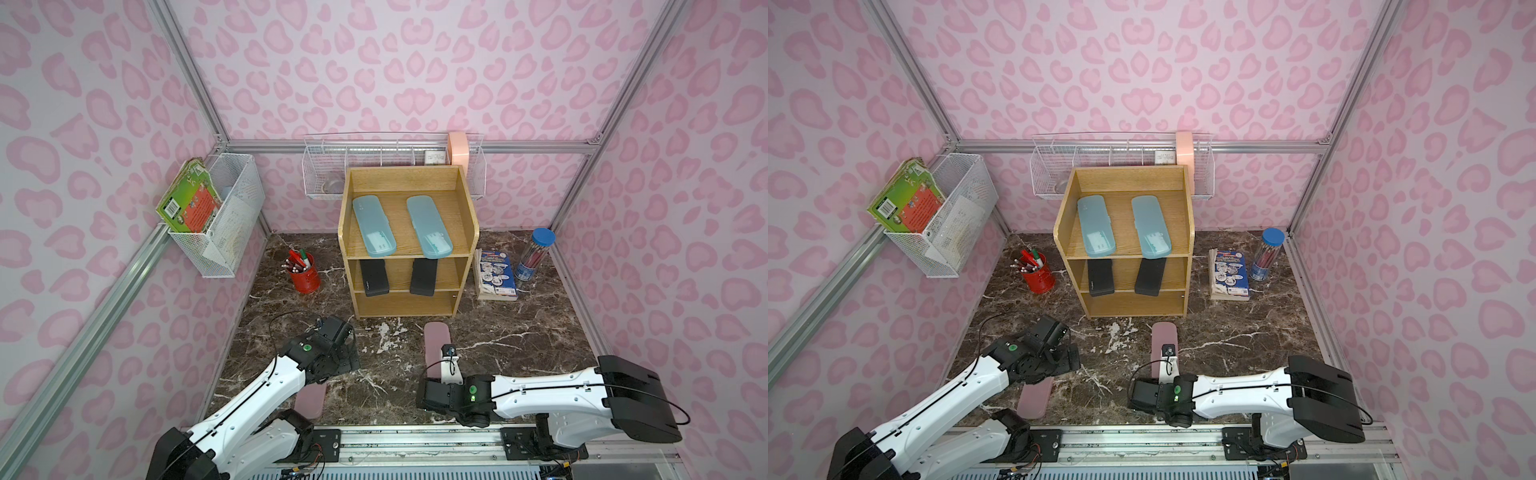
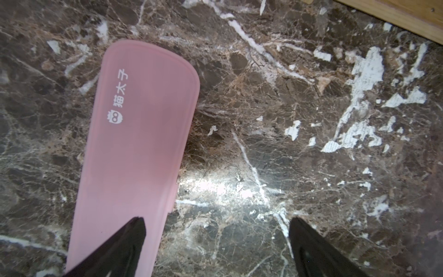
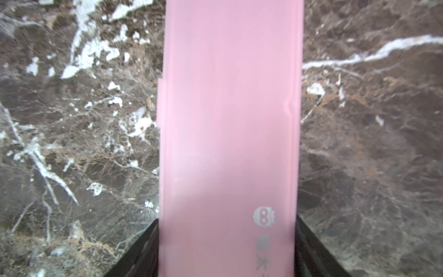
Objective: Place the pencil cases on the shelf according to color
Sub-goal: Pick up the pencil case from the center of the board, then place the pencil case on the shelf.
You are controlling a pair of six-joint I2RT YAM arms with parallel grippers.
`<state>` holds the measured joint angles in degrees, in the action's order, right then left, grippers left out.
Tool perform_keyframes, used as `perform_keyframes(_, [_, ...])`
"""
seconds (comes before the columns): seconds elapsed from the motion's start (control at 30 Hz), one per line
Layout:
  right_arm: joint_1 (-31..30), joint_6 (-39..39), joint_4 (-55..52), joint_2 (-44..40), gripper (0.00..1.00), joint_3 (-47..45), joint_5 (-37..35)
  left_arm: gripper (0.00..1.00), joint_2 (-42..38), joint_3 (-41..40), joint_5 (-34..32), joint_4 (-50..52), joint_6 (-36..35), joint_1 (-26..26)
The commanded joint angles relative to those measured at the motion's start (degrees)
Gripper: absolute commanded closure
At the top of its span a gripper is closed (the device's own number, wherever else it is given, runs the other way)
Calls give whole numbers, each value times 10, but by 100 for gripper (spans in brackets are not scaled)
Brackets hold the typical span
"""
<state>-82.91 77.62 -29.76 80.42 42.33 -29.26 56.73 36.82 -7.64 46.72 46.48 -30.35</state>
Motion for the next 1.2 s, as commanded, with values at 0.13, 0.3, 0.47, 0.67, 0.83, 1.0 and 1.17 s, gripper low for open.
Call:
perform_keyframes(0.13, [46,-107,73,6,36,3,-50,2,-4,-2,-22,-1,8,3])
perform_keyframes(0.3, [108,-181,103,36,36,30,-40,2,-12,-19,-21,-11,19,6])
perform_keyframes(0.47, [187,-263,205,70,35,17,13,1,-6,-12,-34,-9,13,7])
perform_keyframes(0.67, [257,-337,265,135,30,49,65,1,-12,1,-66,9,13,12])
perform_keyframes(0.83, [266,-348,247,166,10,81,66,1,-11,-5,-79,18,19,24])
perform_keyframes(1.0, [260,-331,238,134,5,60,59,1,-5,-18,-97,16,22,29])
perform_keyframes(1.17, [220,-299,181,80,4,47,23,1,-17,-28,-120,25,35,30])
